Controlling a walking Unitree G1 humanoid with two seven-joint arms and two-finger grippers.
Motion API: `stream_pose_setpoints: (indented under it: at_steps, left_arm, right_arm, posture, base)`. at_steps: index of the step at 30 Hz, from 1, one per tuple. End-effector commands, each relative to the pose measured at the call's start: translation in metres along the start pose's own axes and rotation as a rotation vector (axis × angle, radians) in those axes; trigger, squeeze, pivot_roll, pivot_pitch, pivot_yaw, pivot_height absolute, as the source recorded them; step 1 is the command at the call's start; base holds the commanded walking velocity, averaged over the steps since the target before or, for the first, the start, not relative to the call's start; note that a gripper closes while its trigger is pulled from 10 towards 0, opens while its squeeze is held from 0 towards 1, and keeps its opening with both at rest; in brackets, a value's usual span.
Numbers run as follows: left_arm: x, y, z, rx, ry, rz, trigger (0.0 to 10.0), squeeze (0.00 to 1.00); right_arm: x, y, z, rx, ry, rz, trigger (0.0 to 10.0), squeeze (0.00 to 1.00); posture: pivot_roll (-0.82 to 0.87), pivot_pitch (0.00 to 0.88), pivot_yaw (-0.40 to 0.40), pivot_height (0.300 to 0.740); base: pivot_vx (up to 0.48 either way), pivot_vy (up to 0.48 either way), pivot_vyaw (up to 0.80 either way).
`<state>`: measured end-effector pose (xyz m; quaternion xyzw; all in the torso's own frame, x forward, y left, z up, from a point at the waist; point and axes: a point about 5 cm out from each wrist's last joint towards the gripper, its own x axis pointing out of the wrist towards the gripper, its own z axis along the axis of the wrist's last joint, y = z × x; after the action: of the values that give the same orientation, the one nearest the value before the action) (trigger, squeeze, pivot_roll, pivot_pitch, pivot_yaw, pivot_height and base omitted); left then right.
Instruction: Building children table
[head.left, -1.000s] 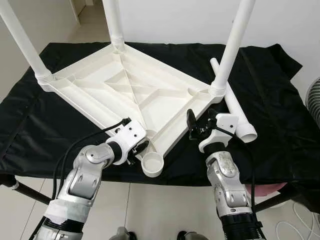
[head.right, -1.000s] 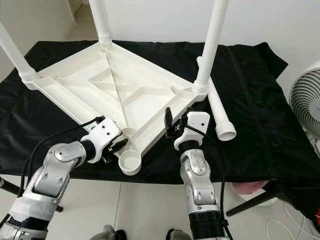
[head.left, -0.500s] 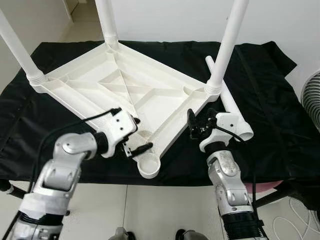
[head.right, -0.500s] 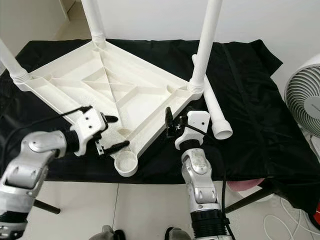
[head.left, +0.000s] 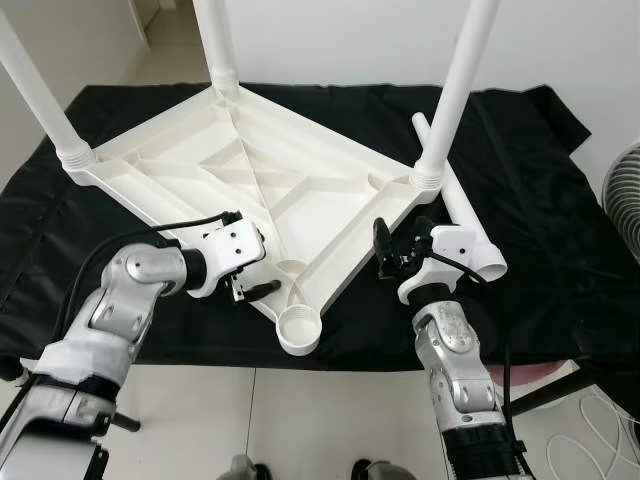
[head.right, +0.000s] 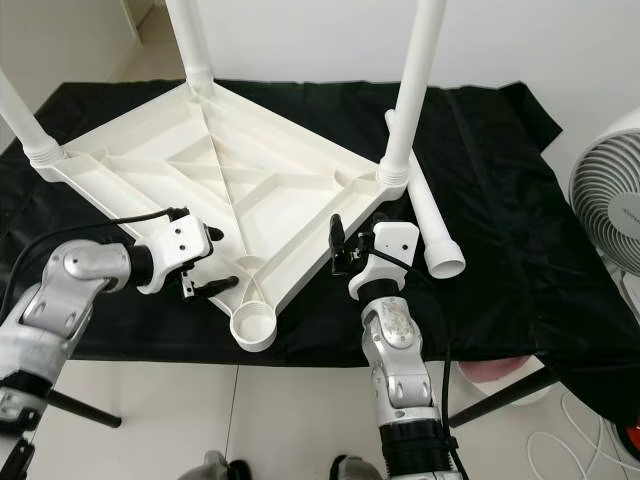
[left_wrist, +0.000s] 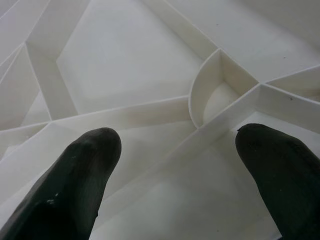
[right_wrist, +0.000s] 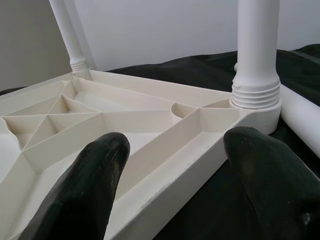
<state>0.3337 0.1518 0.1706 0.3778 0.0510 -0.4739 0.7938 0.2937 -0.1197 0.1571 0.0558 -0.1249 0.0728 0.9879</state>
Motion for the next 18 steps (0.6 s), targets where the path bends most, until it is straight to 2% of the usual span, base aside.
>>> stream_pose_setpoints:
  at_steps: [1, 6, 11, 17, 18]
  left_arm:
    - [0.003, 0.001, -0.008, 0.016, 0.037, 0.042, 10.0, 0.00]
    - [0.008, 0.007, -0.012, 0.051, 0.071, 0.030, 10.0, 0.00]
    - [0.015, 0.008, -0.019, 0.091, 0.121, -0.029, 10.0, 0.00]
    - [0.017, 0.009, -0.027, 0.033, 0.124, -0.124, 10.0, 0.00]
    - [0.015, 0.009, -0.029, -0.002, 0.118, -0.163, 10.0, 0.00]
  right_arm:
    - [-0.002, 0.002, 0.001, 0.000, -0.003, 0.005, 10.0, 0.00]
    - [-0.004, 0.003, 0.000, 0.003, -0.002, 0.003, 10.0, 0.00]
    - [-0.009, 0.002, -0.001, 0.004, 0.008, -0.003, 10.0, 0.00]
    - [-0.012, 0.002, -0.001, 0.003, 0.012, -0.006, 10.0, 0.00]
    - [-0.013, 0.003, -0.002, 0.004, 0.013, -0.008, 10.0, 0.00]
  posture:
    - [-0.11, 0.102, 0.055, 0.740]
    - [-0.11, 0.105, 0.059, 0.740]
    - [-0.12, 0.113, 0.065, 0.740]
    - [-0.13, 0.115, 0.076, 0.740]
    - [-0.13, 0.115, 0.077, 0.740]
  base:
    - [0.000, 0.000, 0.00]
    - [0.000, 0.000, 0.00]
    - [0.000, 0.000, 0.00]
    - [0.000, 0.000, 0.00]
    - [0.000, 0.000, 0.00]
